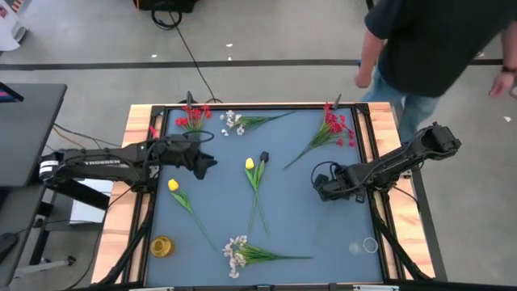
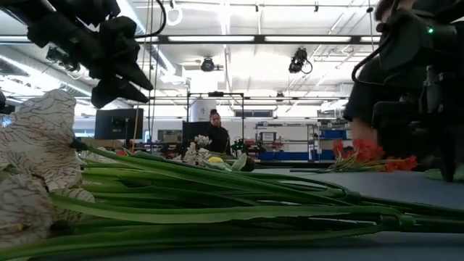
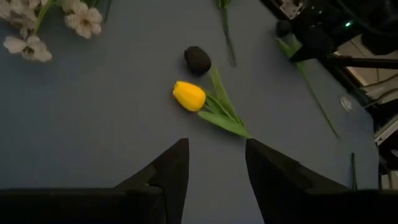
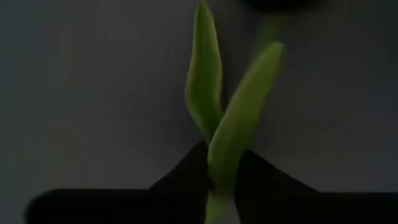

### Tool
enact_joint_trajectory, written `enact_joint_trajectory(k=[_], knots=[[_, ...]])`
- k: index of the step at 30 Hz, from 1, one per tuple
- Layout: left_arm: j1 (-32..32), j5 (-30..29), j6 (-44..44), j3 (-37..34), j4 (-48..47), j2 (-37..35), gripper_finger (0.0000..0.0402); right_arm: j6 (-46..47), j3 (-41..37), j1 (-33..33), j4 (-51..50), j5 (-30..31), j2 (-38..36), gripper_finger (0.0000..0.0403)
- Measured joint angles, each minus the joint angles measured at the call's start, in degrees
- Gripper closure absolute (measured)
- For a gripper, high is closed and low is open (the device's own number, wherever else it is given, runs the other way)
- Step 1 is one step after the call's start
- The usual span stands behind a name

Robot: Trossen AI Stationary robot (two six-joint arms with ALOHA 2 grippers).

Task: Sort flowers into vase by color
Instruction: Put the right black flower into the transparent vase

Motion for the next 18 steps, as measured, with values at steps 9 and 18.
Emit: enact_joint_trajectory(k=[9, 18], knots=[[0.20, -0.02, 3.55, 2.76, 0.05, 0.02, 0.0237, -1.22, 1.56, 2.30, -0.59, 6.98, -1.12, 0.0384], [0.20, -0.59, 7.24, 3.84, 4.60, 0.04, 0.0237, -7.43, 7.07, 4.08, -4.53, 16.67, -5.20, 0.0390]])
